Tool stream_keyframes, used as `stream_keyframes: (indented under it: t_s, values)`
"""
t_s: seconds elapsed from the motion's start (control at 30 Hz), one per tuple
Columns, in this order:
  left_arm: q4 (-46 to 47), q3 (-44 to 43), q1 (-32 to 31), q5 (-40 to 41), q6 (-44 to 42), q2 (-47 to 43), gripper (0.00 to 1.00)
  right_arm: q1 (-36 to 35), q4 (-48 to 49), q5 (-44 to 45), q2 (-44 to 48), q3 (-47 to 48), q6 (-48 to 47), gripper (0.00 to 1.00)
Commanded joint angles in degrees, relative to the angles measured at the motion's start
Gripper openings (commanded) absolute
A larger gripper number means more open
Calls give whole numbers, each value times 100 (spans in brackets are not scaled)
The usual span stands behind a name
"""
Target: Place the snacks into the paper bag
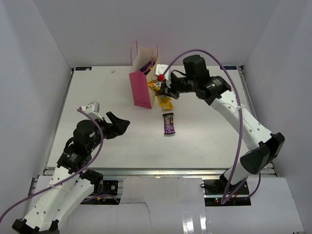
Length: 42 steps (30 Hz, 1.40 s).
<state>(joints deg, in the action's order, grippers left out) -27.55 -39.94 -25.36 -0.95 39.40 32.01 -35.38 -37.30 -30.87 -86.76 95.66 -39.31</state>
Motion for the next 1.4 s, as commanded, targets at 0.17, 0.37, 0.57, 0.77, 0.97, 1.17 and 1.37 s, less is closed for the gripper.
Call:
stream_keyframes:
  t_s: [0.17,0.37,0.57,0.77,0.97,1.17,1.37]
  values:
    - [40,224,-21,-178,402,-590,90,-567,2313,2496,-2098,2983,2136,8]
    - [-119,198,-21,-160,587,-810,90,-690,4264,3982,-2696,2994,2700,8]
    - [-251,5,-21,-248,587,-608,90,-690,5030,4722,-3206,3082,2438,11]
    - [-312,-154,-21,-379,473,-310,90,-690,5347,4731,-3198,2599,1980,55]
    - [-277,-400,-21,-651,297,121,90,-690,5391,4687,-2979,2563,1892,70]
    - [56,-576,-21,-1064,130,937,85,-489,4172,2901,-2084,2424,2033,72]
    - [373,-891,-573,-1005,200,2466,79,39,1984,-40,-284,897,1321,83]
